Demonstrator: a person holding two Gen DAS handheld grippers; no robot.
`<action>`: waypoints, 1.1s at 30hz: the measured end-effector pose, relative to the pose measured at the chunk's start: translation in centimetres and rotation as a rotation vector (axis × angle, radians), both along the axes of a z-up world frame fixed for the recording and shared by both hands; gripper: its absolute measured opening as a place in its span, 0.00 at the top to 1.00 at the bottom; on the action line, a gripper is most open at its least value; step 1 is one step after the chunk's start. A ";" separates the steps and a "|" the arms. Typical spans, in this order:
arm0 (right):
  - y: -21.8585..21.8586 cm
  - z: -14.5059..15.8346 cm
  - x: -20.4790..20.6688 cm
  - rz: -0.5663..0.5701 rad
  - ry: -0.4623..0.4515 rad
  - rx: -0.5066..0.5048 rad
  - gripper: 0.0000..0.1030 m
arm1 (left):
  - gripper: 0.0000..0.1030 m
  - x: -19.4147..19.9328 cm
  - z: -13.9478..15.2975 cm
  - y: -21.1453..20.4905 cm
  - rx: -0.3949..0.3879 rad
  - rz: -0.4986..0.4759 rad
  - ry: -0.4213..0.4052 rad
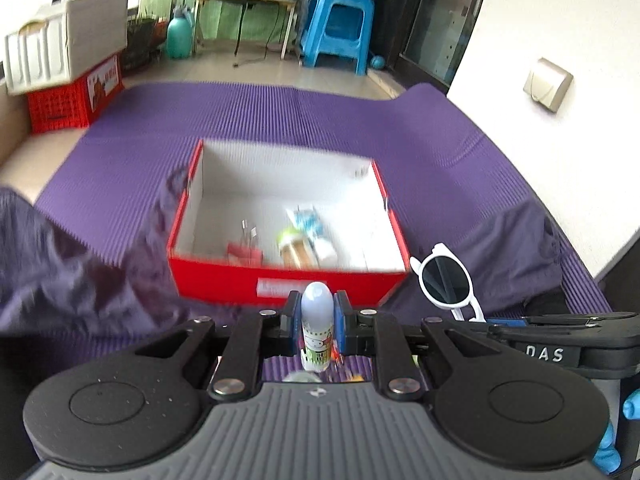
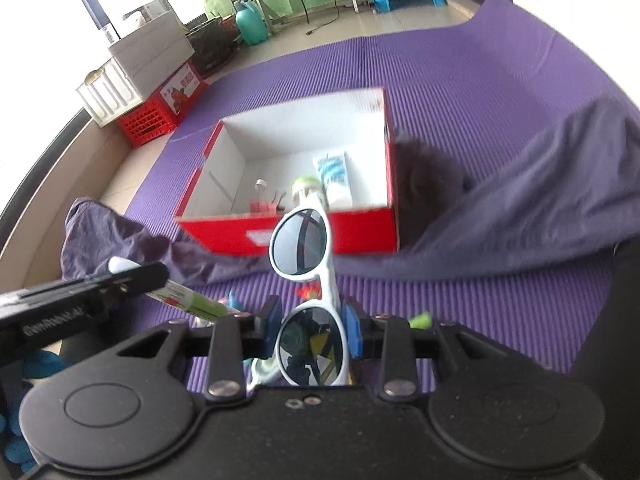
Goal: Organize rigid objects
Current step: 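Carry pen and sunglasses into the red box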
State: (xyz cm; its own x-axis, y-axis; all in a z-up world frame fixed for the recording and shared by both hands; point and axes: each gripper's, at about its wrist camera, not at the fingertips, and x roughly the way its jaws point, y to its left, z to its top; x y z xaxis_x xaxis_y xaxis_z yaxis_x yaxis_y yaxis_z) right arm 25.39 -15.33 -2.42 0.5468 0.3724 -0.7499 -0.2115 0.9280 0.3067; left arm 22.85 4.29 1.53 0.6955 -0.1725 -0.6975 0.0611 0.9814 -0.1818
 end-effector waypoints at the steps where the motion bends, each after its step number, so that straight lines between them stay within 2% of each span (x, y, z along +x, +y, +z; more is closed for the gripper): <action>1: 0.1 0.3 0.6 -0.003 -0.006 -0.010 0.69 | 0.85 0.7 0.5 0.0 0.009 0.001 -0.011; 8: 1.2 1.5 4.7 -0.009 -0.054 -0.076 0.69 | 0.85 4.9 3.6 0.3 0.056 0.014 -0.083; 14: 2.8 1.7 8.1 0.004 -0.077 -0.150 0.69 | 0.85 8.8 4.0 0.9 0.084 0.029 -0.094; 21: 4.8 0.8 12.0 0.023 -0.098 -0.209 0.69 | 0.85 13.5 1.9 2.0 0.094 0.044 -0.047; 29: 6.7 -2.7 16.0 0.021 -0.073 -0.292 0.69 | 0.85 18.0 -1.6 2.2 0.107 0.045 0.014; 33: 7.6 -4.6 18.1 0.021 -0.058 -0.331 0.69 | 0.85 20.2 -3.2 2.7 0.062 0.053 0.042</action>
State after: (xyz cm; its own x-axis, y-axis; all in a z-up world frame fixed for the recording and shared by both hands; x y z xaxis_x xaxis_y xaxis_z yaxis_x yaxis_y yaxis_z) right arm 43.49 -7.74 -7.04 0.5871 0.1249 -0.7998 -0.2395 0.9706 -0.0242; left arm 43.01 6.95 -1.65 0.6727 -0.0915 -0.7343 0.0024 0.9926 -0.1215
